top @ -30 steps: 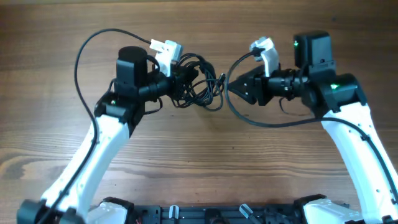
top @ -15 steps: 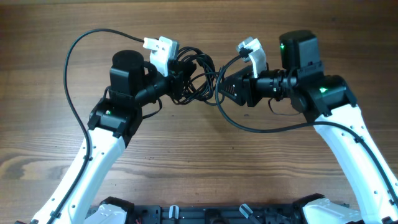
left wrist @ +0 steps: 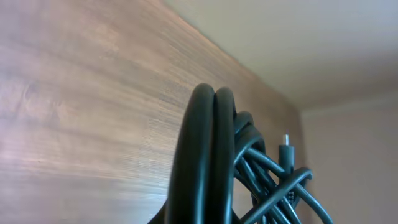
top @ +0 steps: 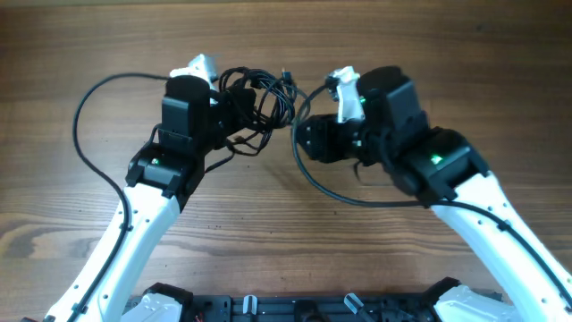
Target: Untangle cables
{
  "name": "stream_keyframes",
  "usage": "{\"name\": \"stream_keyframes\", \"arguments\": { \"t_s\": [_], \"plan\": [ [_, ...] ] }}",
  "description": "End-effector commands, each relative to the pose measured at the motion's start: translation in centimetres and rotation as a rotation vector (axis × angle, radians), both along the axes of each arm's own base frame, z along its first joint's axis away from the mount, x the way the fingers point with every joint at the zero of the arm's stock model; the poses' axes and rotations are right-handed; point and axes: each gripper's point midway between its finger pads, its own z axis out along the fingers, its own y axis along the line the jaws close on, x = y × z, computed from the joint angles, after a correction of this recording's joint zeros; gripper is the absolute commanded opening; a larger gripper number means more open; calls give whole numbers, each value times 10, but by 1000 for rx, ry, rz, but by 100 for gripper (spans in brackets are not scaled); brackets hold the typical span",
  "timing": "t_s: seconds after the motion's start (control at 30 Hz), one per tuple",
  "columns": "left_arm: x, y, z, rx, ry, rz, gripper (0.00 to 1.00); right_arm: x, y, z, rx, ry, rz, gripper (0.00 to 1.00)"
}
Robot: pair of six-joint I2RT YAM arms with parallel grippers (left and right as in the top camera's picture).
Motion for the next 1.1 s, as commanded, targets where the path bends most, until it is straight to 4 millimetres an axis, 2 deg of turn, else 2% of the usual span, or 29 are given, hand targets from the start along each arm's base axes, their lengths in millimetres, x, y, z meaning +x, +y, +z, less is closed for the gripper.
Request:
{"name": "stream_keyframes", "arguments": {
  "t_s": [0.0, 0.07, 0.13, 0.23, 0.33, 0.43, 0.6, 0.67, 0.77, 0.93, 1.0, 1.03, 1.07],
  "plan": [
    [0, 6, 8, -219, 107, 178, 4, 12, 14, -17, -5, 77, -123, 60],
    [0, 6, 8, -256, 128, 202, 4, 10, 27, -27, -7, 102, -105, 61],
    [-1, 5, 7, -257, 134, 203, 4, 6, 49, -34, 17, 118, -43, 61],
    [-1, 9, 4, -244, 142, 219, 4, 8, 64, -23, 82, 92, 5, 61],
    [0, 21, -4, -193, 144, 282, 4, 8, 68, -18, 106, 82, 20, 59],
    [0, 22, -4, -190, 142, 285, 4, 10, 68, -17, 110, 74, 10, 57],
    [0, 21, -3, -195, 142, 280, 4, 22, 72, -12, 134, 41, -24, 59],
    [0, 21, -3, -245, 168, 314, 4, 20, 80, -25, 122, 71, -1, 58],
    [-1, 19, -3, -358, 228, 372, 4, 21, 88, -46, 100, 117, -6, 52],
    [-5, 11, -4, -523, 337, 433, 4, 31, 94, -38, 137, 73, -10, 44],
    [-6, 10, -4, -520, 339, 421, 4, 35, 91, -39, 122, 59, -34, 35],
    [-7, 10, -5, -507, 336, 416, 4, 37, 86, -43, 99, 57, -52, 27],
    [-7, 10, -5, -474, 319, 393, 4, 38, 82, -46, 75, 54, -64, 16]
  ]
}}
